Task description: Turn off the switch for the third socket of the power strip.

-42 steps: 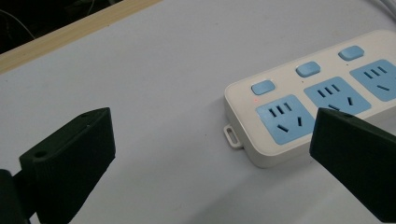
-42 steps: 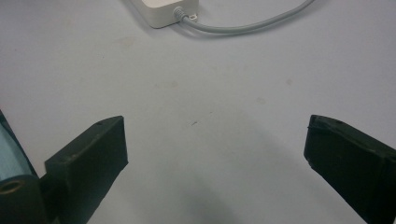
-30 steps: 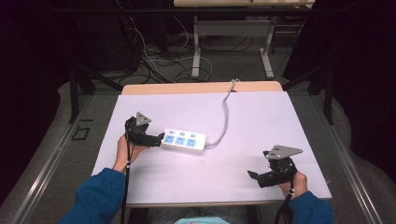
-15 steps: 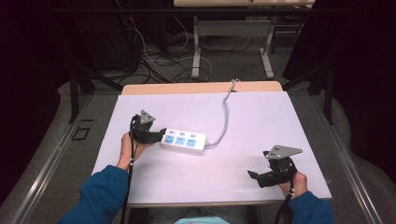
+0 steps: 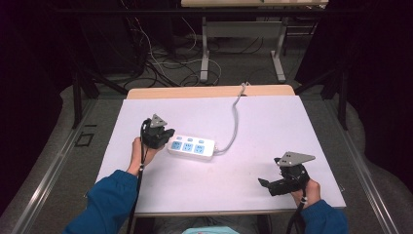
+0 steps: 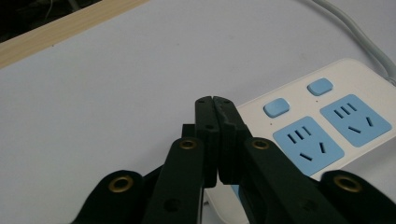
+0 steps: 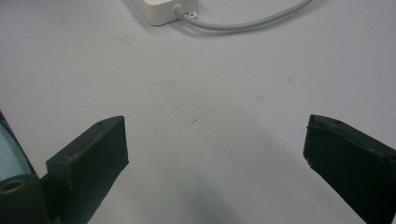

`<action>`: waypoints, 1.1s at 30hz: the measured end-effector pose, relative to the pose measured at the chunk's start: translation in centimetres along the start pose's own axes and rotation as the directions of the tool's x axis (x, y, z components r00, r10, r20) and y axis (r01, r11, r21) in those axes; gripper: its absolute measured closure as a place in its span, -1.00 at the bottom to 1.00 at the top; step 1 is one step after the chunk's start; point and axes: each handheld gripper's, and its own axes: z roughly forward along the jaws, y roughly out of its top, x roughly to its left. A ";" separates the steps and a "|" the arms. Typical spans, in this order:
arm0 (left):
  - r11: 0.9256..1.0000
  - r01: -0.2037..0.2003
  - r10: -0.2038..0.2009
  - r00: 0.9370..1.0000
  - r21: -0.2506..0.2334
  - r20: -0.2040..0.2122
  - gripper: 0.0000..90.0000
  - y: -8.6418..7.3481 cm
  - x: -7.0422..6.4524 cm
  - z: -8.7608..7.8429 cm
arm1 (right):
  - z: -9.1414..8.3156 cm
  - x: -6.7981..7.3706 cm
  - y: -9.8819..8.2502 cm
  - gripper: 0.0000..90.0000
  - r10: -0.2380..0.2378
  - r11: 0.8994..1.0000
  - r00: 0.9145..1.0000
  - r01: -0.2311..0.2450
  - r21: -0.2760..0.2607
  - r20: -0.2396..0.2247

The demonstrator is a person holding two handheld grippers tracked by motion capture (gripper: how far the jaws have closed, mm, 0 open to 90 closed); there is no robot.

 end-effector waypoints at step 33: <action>0.998 -0.011 0.008 0.999 0.065 0.046 1.00 -0.2 -0.2 3.1 | 0.0 0.0 0.0 -0.86 -0.001 1.000 1.000 0.001 0.000 0.004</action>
